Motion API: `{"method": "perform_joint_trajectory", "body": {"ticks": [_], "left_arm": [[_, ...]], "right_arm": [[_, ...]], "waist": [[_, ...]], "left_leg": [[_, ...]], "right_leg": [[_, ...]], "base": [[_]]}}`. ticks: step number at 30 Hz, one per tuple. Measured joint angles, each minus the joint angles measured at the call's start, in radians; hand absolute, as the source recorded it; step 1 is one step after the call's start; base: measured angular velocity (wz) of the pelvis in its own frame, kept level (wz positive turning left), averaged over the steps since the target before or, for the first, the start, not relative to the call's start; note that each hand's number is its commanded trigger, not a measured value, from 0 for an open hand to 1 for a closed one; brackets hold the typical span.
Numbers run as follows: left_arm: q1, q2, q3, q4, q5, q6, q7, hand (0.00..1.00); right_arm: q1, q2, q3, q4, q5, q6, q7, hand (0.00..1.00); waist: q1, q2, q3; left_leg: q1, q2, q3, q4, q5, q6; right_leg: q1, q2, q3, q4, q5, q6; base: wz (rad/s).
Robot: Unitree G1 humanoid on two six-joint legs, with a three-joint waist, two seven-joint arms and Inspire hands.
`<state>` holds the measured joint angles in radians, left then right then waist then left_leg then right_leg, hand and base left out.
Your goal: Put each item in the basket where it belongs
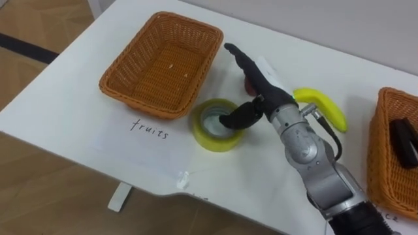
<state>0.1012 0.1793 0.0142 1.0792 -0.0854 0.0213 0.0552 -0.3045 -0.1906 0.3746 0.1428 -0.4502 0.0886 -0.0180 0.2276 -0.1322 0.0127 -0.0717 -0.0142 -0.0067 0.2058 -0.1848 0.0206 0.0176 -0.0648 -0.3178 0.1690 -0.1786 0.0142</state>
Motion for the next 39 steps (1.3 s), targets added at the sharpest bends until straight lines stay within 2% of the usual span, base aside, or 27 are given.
{"method": "perform_joint_trajectory", "body": {"ticks": [6,15,16,21,30,39], "left_arm": [[-0.006,0.008,-0.021,0.001,0.0,0.0,-0.003,0.0],[-0.004,0.008,-0.028,0.002,0.001,0.0,0.006,0.0],[-0.002,0.008,-0.027,0.002,0.002,0.0,0.006,0.0],[-0.005,0.007,-0.026,0.001,0.01,-0.002,0.004,0.0],[0.0,0.007,-0.019,0.002,0.011,-0.005,0.001,0.0],[0.004,0.007,-0.011,0.002,0.013,-0.004,-0.015,0.0]], "right_arm": [[0.0,0.0,0.036,-0.04,-0.036,-0.001,0.022,0.0],[0.0,-0.002,0.041,-0.037,-0.035,0.0,0.068,0.0],[0.0,-0.003,0.04,-0.036,-0.035,-0.001,0.072,0.0],[0.0,-0.005,0.038,-0.035,-0.035,-0.001,0.084,0.0],[-0.001,-0.01,0.032,-0.035,-0.028,-0.005,0.097,0.0],[0.0,-0.01,0.033,-0.035,-0.027,-0.004,0.105,0.0]], "waist": [[0.0,0.0,0.0002],[0.009,0.004,0.0027],[0.01,0.008,0.0058],[0.011,0.011,0.0083],[0.022,0.006,0.0045],[0.022,0.005,0.0041]], "left_leg": [[-0.005,0.0,-0.004,0.0,0.002,-0.001],[0.0,0.0,-0.004,0.0,0.002,-0.001],[0.0,0.0,-0.003,-0.001,0.002,-0.001],[-0.004,0.0,-0.003,-0.002,0.002,-0.001],[-0.009,0.001,0.002,-0.006,0.003,-0.001],[-0.008,0.001,0.004,-0.006,0.003,-0.001]], "right_leg": [[-0.001,-0.001,-0.011,0.0,0.0,0.0],[0.002,-0.001,-0.008,-0.001,0.0,0.0],[0.001,-0.001,-0.008,-0.001,0.0,0.0],[0.0,0.0,-0.008,-0.001,0.0,0.0],[-0.013,0.001,-0.001,-0.001,0.0,0.0],[-0.012,0.001,0.009,-0.001,0.0,0.0]], "base": [[0.03],[0.0],[0.0],[0.0],[-0.01],[0.0]]}}
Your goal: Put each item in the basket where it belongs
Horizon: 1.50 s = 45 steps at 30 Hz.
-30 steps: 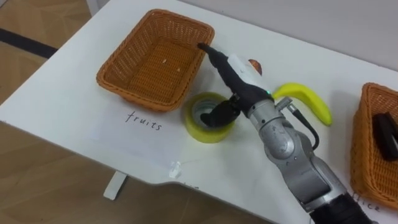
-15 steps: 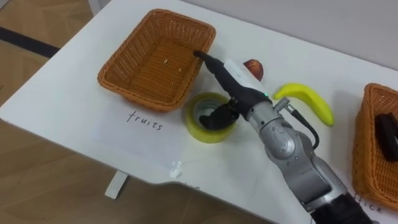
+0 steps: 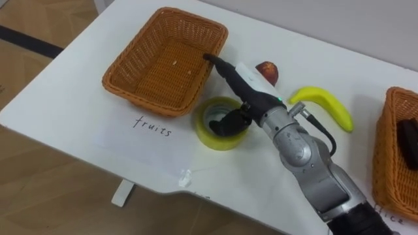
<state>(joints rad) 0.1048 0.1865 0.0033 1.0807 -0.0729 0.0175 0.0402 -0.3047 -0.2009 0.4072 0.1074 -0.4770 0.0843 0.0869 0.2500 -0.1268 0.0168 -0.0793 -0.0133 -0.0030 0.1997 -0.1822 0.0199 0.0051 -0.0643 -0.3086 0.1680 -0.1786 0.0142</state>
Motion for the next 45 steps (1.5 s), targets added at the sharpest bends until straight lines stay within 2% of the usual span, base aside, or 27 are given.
{"method": "perform_joint_trajectory", "body": {"ticks": [6,10,13,18,25,27,31,37,45], "left_arm": [[0.004,-0.001,0.018,0.0,-0.001,0.005,-0.007,0.0],[0.0,-0.002,0.017,0.001,-0.004,0.005,0.0,0.0],[0.0,-0.002,0.017,0.001,-0.004,0.005,0.001,0.0],[-0.001,-0.004,0.013,0.001,-0.007,0.006,0.01,0.0],[0.001,-0.012,0.013,0.0,-0.016,0.008,0.04,0.0],[0.001,-0.014,0.013,-0.002,-0.016,0.012,0.046,0.0],[0.002,-0.017,0.013,-0.009,-0.015,0.027,0.061,0.0],[0.0,-0.025,0.013,-0.01,-0.015,0.027,0.057,0.0],[-0.002,-0.029,0.013,-0.006,-0.015,0.026,0.056,0.0]], "right_arm": [[0.001,0.0,0.0,0.004,0.008,0.002,0.002,0.0],[0.002,-0.01,0.0,0.034,0.141,-0.002,-0.003,0.0],[0.002,-0.014,0.0,0.036,0.185,-0.002,-0.004,0.0],[0.002,-0.016,0.0,0.04,0.201,-0.009,-0.004,0.0],[0.015,-0.014,0.001,0.07,0.219,-0.026,0.002,0.0],[0.025,-0.015,-0.003,0.077,0.226,-0.02,0.002,0.0],[0.052,-0.01,-0.021,0.077,0.229,-0.005,0.021,0.0],[0.062,-0.002,-0.039,0.077,0.233,0.001,0.038,0.0],[0.062,-0.002,-0.039,0.077,0.233,0.001,0.038,0.0]], "waist": [[0.001,0.001,0.0007],[-0.003,0.003,0.002],[-0.005,0.003,0.002],[-0.006,0.002,0.0016],[-0.029,0.002,0.0014],[-0.032,0.003,0.0014],[-0.054,0.002,-0.0022],[-0.058,0.01,-0.0099],[-0.057,0.016,-0.0088]], "left_leg": [[0.003,0.0,0.0,0.0,0.0,0.0],[0.004,0.0,0.0,-0.002,0.0,0.0],[0.004,0.0,0.0,-0.003,0.0,0.0],[0.008,0.0,0.0,-0.002,0.0,0.0],[0.016,0.0,-0.002,-0.004,0.0,0.0],[0.015,0.0,-0.002,-0.003,0.0,0.0],[0.006,0.0,-0.002,-0.001,0.0,0.0],[0.005,-0.001,-0.002,0.002,0.0,0.0],[0.006,-0.001,-0.002,0.004,0.0,0.0]], "right_leg": [[0.004,0.0,0.001,0.0,0.0,0.0],[0.005,0.0,-0.004,0.0,0.0,0.0],[0.005,0.0,-0.004,0.0,0.0,0.0],[0.008,0.0,-0.003,0.0,0.0,0.0],[0.016,0.0,0.0,0.001,0.0,0.0],[0.015,0.0,0.002,0.001,0.0,0.0],[0.012,0.0,0.002,0.001,0.0,0.0],[0.013,0.0,0.005,0.001,0.0,0.0],[0.014,0.0,0.007,0.001,0.0,0.0]], "base": [[0.0],[0.0],[0.0],[0.01],[0.0],[-0.02],[0.01],[0.0],[0.0]]}}
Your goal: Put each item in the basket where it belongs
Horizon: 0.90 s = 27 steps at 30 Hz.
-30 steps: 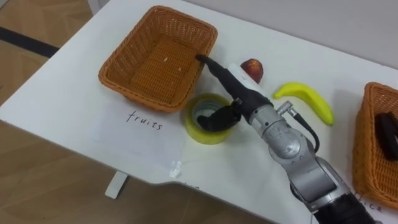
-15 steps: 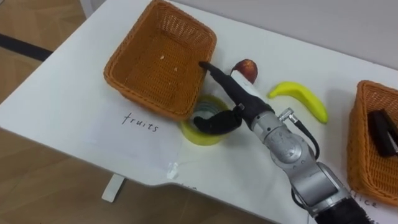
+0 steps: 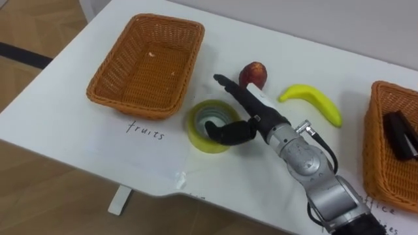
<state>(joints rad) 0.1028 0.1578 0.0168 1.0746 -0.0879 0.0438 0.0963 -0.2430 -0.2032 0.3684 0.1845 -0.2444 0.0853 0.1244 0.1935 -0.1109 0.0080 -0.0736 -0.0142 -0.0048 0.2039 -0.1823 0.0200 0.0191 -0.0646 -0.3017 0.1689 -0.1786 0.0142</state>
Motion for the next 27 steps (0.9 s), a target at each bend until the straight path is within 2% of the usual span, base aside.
{"method": "perform_joint_trajectory", "body": {"ticks": [18,22,27], "left_arm": [[-0.001,0.0,-0.001,0.02,0.0,-0.012,-0.003,0.0],[-0.009,0.004,0.001,0.05,0.0,-0.025,-0.021,0.0],[-0.014,0.006,0.015,0.05,0.002,-0.024,-0.043,0.0]], "right_arm": [[-0.007,0.011,0.0,-0.014,-0.042,-0.008,-0.062,0.0],[-0.008,0.01,0.0,-0.024,-0.045,-0.008,-0.041,0.0],[-0.008,0.008,-0.001,-0.025,-0.048,-0.008,0.006,0.0]], "waist": [[0.003,0.003,0.002],[0.003,0.003,0.0021],[0.001,0.002,0.0023]], "left_leg": [[0.008,0.0,0.004,-0.007,0.0,0.0],[0.009,0.0,0.001,-0.007,0.0,0.0],[0.009,0.0,0.001,-0.006,0.0,0.0]], "right_leg": [[0.0,0.0,0.0,-0.001,0.0,0.0],[0.002,0.0,-0.002,-0.001,0.0,0.0],[0.002,-0.001,-0.003,0.0,0.0,0.0]], "base": [[0.0],[0.0],[0.0]]}}
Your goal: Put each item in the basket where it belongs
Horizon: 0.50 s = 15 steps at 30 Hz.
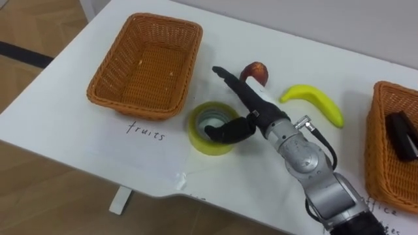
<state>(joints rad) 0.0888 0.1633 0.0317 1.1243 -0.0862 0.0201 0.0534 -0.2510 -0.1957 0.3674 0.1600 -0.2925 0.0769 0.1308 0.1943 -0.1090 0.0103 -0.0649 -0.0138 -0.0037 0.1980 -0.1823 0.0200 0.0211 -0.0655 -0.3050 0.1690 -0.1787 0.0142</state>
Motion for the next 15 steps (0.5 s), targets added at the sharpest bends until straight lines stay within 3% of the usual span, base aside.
{"method": "perform_joint_trajectory", "body": {"ticks": [5,8,10,15], "left_arm": [[-0.002,0.006,0.001,-0.001,0.001,0.004,-0.007,0.0],[-0.002,0.02,0.004,-0.007,0.002,0.011,-0.02,0.0],[0.001,0.03,0.004,-0.015,0.003,0.023,-0.027,0.0],[-0.003,0.041,0.006,-0.017,0.011,0.026,-0.042,0.0]], "right_arm": [[0.0,-0.021,0.001,-0.002,0.013,0.013,0.077,0.0],[-0.003,-0.035,0.001,-0.028,0.005,0.032,0.144,0.0],[-0.003,-0.048,0.001,-0.052,0.006,0.054,0.196,0.0],[-0.017,-0.071,0.001,-0.058,0.007,0.058,0.267,0.0]], "waist": [[0.002,-0.006,0.0001],[0.004,-0.022,0.0016],[0.005,-0.033,-0.0038],[0.009,-0.046,-0.0072]], "left_leg": [[0.005,0.0,0.002,-0.002,0.0,0.0],[0.005,0.002,0.006,-0.01,0.001,-0.001],[0.003,0.002,0.004,-0.011,0.001,-0.001],[0.006,0.0,0.003,-0.009,0.001,-0.001]], "right_leg": [[0.003,0.001,0.003,0.0,0.0,0.0],[-0.003,0.003,0.004,0.0,0.0,0.0],[-0.003,0.004,0.004,0.0,0.0,0.0],[-0.003,0.002,0.008,-0.001,0.0,0.0]], "base": [[-0.01],[-0.05],[0.02],[0.01]]}}
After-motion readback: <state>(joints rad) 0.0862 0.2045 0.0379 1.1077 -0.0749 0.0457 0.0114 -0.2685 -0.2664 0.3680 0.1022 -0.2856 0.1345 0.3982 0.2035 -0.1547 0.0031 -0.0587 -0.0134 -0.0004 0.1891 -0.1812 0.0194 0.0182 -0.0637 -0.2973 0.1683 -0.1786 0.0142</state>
